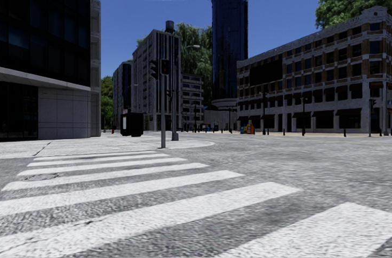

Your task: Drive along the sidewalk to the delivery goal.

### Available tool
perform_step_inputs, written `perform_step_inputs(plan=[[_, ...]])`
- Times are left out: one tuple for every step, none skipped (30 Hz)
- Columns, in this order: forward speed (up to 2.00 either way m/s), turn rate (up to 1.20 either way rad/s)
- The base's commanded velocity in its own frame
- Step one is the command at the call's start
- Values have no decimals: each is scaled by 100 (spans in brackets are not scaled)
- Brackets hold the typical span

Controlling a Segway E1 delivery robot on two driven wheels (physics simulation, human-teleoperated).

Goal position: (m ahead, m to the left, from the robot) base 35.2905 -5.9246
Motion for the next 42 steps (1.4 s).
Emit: perform_step_inputs(plan=[[158,57],[158,57],[158,57],[157,57],[154,57],[151,57],[151,57],[151,57],[150,57],[150,57],[150,57],[149,57],[149,57],[149,57],[149,57],[149,53],[149,52],[149,51],[149,51],[149,51],[149,51],[149,51],[149,51],[149,51],[149,51],[149,51],[149,51],[149,48],[149,48],[165,0],[200,0],[200,0],[200,0],[200,0],[200,0],[200,0],[200,0],[200,0],[200,0],[200,0],[200,0],[200,0]])
